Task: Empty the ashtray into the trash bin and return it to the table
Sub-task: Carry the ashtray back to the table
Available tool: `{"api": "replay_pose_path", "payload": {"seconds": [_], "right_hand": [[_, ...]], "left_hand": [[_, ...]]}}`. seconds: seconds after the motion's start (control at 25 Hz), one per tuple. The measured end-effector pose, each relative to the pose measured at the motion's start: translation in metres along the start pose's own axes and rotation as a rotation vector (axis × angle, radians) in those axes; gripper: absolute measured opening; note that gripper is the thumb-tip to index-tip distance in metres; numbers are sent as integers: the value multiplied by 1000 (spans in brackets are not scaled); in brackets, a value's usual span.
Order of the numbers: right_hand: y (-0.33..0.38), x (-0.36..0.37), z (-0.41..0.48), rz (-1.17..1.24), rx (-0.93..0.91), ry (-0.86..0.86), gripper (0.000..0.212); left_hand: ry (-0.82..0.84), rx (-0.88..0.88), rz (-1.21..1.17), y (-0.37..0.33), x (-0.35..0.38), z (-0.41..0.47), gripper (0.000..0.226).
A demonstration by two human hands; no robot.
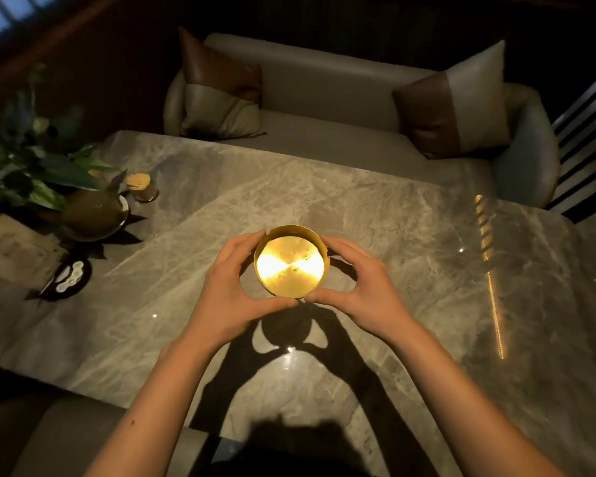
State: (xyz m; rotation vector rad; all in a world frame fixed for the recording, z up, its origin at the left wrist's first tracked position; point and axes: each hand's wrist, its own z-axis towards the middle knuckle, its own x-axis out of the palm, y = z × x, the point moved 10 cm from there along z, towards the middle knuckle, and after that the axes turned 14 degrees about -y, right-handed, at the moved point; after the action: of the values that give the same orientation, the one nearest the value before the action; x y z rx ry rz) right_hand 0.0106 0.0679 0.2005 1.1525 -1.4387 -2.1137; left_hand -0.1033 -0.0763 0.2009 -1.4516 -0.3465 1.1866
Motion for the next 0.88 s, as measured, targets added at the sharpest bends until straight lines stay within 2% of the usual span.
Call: {"api": "replay_pose_path", "payload": {"seconds": [0.2,0.44,0.6,0.88], "right_hand": [[13,34,0,-16,22,39,81],[41,78,1,-41,18,-19,81],[61,135,2,-34,16,2,81],[81,279,1,-28,12,105,80]], "left_hand": [[-22,-34,28,18,-30,-2,105],[23,4,-6,41,-74,10,102],[38,7,12,75,-121,14,101],[-28,-67,54,181,-220,4,100]]}}
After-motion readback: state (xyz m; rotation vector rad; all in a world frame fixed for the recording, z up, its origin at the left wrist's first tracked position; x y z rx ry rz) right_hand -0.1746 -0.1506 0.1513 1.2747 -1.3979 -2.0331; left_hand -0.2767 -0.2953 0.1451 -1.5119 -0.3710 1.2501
